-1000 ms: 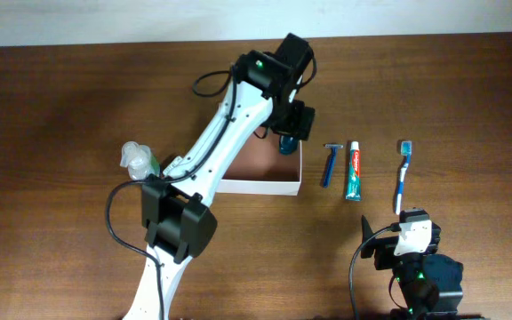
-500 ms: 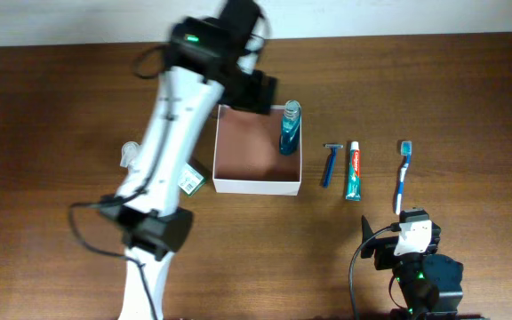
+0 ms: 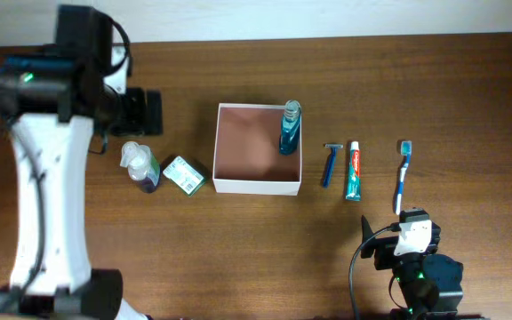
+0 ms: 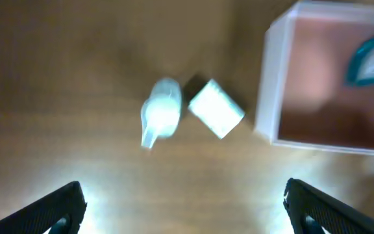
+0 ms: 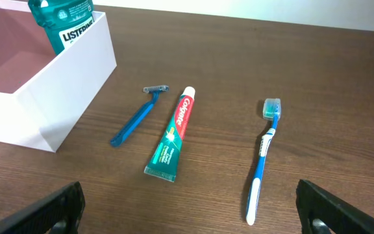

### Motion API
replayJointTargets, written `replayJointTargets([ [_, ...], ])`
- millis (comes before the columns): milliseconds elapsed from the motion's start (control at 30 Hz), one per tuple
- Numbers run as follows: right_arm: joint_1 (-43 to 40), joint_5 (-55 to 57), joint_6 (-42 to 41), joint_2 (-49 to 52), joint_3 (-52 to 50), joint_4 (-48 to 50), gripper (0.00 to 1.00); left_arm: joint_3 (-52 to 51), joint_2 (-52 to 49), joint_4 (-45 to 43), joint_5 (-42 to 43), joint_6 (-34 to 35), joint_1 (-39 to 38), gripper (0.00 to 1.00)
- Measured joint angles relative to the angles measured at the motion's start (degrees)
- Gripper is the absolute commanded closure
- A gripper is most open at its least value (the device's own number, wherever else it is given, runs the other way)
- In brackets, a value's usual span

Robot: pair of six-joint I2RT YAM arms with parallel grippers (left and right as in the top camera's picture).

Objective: Pack container
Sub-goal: 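Move the left gripper to the soap pump bottle and grasp it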

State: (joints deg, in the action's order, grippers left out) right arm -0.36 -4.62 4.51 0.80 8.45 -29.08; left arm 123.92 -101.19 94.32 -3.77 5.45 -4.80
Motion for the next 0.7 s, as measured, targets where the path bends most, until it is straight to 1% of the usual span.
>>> replayJointTargets([
  [267,0.0,0.0,0.0,-0.1,0.0,0.0,0.01,-26.1,-3.7,-19.3,-0.1,-2.3,5.1,0.01],
  [467,0.0,0.0,0.0,-0.1,0.0,0.0,0.01,-35.1,-3.7,-28.1,-0.1,-3.6,5.9,0.01],
  [500,0.0,0.0,-0.1,-0.1,0.0,0.0,0.01,-36.4,-3.7,-29.6,0.0,-3.8,5.9,0.02],
  [567,0.0,0.0,0.0,-0.1,0.0,0.0,0.01,-38.7,-3.7,-31.7,0.1,-4.0,5.9,0.10],
  [600,0.0,0.0,-0.1,-0.1,0.0,0.0,0.01,-39.6,-3.7,-32.4,0.1,-4.2,5.9,0.18],
  [700,0.0,0.0,0.0,-0.1,0.0,0.0,0.01,-40.6,-3.7,-32.9,0.1,-4.7,5.9,0.37],
])
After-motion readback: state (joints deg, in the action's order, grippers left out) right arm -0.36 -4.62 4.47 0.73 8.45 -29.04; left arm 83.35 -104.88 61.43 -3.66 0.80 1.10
